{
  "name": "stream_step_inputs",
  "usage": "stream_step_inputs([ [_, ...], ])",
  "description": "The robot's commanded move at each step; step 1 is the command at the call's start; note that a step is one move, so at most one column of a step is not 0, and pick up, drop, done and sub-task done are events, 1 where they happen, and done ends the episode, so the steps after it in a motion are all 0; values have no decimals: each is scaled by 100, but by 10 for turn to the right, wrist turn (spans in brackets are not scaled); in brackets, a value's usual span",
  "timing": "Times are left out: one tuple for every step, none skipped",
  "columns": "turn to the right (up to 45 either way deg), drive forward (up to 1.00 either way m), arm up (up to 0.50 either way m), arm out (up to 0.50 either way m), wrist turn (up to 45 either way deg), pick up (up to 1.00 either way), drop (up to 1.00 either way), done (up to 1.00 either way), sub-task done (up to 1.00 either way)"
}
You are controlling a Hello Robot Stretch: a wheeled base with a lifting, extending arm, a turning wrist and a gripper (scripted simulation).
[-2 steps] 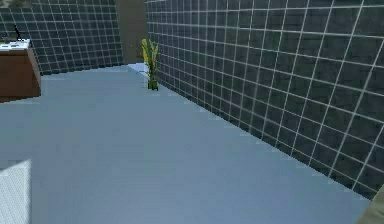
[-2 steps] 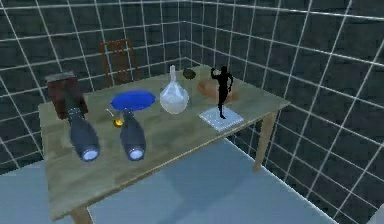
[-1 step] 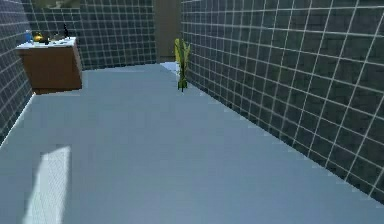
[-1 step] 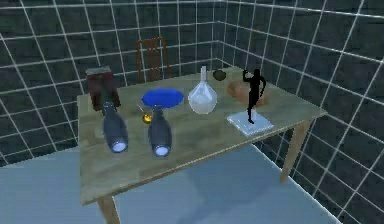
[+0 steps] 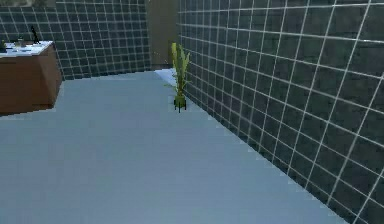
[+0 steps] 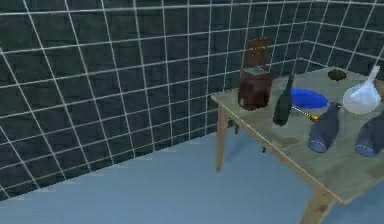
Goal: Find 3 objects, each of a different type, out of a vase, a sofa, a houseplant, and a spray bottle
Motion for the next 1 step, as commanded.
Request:
stream_step_inputs([
  [-30,0,0,0,0,0,0,0,0],
])
